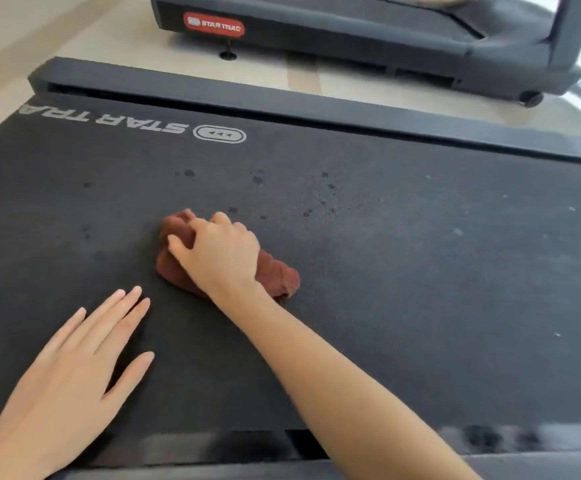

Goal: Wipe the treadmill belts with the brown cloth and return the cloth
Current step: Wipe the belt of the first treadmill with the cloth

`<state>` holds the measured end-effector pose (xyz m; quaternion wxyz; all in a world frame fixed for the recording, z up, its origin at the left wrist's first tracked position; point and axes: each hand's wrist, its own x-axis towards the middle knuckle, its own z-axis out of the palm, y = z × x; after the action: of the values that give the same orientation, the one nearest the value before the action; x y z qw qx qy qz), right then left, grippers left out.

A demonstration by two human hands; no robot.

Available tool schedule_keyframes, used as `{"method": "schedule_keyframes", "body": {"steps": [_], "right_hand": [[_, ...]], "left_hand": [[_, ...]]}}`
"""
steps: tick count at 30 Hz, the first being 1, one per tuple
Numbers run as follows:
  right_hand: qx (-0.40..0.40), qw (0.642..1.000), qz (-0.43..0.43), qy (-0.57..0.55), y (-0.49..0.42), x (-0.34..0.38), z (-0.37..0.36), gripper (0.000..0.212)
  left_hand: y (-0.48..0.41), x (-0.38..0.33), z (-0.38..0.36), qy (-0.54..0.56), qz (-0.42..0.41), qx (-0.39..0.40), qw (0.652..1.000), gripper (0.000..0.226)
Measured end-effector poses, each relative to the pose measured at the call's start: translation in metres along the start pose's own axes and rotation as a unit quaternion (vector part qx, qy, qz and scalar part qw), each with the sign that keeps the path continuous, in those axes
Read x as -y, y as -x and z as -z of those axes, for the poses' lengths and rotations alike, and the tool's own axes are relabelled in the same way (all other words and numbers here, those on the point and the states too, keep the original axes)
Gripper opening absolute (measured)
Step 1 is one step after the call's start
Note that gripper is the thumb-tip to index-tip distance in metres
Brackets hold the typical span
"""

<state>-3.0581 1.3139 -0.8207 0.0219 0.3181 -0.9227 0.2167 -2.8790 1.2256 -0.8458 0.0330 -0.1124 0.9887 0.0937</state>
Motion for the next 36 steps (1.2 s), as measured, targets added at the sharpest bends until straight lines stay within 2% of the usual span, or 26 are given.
{"method": "schedule_keyframes", "body": {"steps": [2,5,8,11,13,19,21,26,31,36], "right_hand": [[0.017,0.999,0.011,-0.026,-0.002,0.025,0.001,0.038],[-0.054,0.998,0.005,-0.029,0.017,0.017,0.026,0.035],[-0.084,0.994,-0.065,0.002,0.04,-0.03,0.061,0.032],[-0.103,0.979,-0.174,0.026,0.067,-0.085,0.08,0.032],[-0.103,0.966,-0.23,0.047,0.08,-0.106,0.076,0.036],[-0.13,0.944,-0.29,0.088,0.064,-0.089,0.046,0.039],[-0.129,0.956,-0.251,0.085,0.05,-0.069,0.033,0.038],[-0.059,0.994,-0.045,0.085,0.006,0.038,-0.028,0.036],[-0.013,0.995,0.068,0.065,-0.054,0.129,-0.078,0.04],[0.043,0.986,0.157,0.022,-0.064,0.131,-0.076,0.038]], "left_hand": [[0.008,0.013,0.004,0.01,-0.007,0.004,1.0,0.074],[0.008,0.012,0.005,-0.006,-0.041,-0.045,0.998,0.075],[0.002,0.012,0.007,-0.013,-0.071,-0.069,0.995,0.078],[-0.003,0.021,0.008,-0.006,-0.082,-0.065,0.994,0.06],[0.006,0.028,0.009,0.008,-0.082,-0.056,0.995,0.058],[0.032,0.093,0.022,-0.025,-0.024,-0.043,0.998,0.06],[0.041,0.117,0.025,-0.023,0.001,-0.042,0.999,0.059],[0.05,0.128,0.018,-0.003,0.029,-0.063,0.998,0.056],[0.048,0.13,0.014,0.005,0.033,-0.073,0.997,0.057],[0.048,0.127,0.018,0.012,0.037,-0.059,0.998,0.057]]}}
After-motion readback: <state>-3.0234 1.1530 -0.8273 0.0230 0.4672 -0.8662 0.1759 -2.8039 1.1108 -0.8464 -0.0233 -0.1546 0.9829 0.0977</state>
